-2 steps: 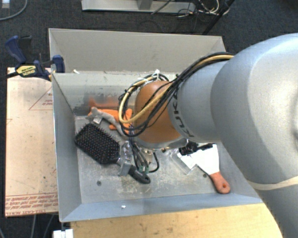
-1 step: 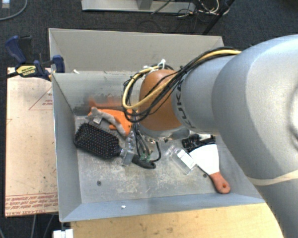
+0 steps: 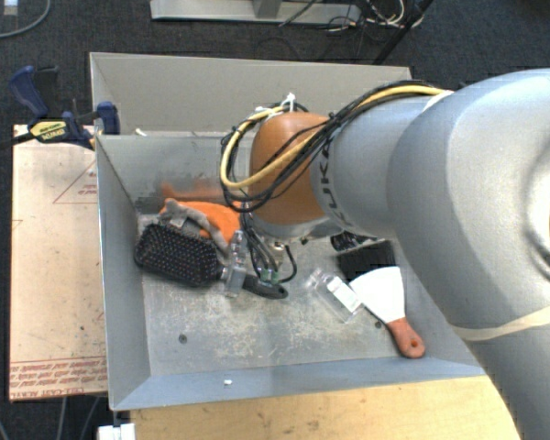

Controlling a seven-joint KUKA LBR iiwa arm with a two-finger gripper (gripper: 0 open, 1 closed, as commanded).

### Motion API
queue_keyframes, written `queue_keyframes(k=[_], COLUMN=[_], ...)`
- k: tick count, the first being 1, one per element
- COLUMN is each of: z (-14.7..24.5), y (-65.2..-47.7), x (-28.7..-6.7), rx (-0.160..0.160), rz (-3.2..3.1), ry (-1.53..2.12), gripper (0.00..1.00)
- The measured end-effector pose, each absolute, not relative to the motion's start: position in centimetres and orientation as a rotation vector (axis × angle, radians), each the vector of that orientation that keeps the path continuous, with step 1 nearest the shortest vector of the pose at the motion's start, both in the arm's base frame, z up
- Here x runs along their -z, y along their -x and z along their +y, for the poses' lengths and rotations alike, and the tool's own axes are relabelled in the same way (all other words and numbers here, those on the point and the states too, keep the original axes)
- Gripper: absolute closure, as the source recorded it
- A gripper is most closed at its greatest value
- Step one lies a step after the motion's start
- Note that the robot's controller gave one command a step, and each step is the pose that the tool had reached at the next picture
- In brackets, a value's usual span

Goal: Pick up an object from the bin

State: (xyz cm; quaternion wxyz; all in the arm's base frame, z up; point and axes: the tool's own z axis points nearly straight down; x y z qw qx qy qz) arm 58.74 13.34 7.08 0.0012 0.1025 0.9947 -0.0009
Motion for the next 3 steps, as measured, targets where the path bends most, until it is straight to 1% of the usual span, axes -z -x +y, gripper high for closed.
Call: queue_keyframes(k=[1,2,3], z=[11.7,11.2,10.9], y=[-56.8,-56.8,-51.9], x=[-9.8,-15.4,-22.4], rx=[-0.012,-0.005,-0.012], rz=[3.124,3.125,3.125], ry=[-0.309,-0.314,0.248], gripper=[1.00,1.00,0.00])
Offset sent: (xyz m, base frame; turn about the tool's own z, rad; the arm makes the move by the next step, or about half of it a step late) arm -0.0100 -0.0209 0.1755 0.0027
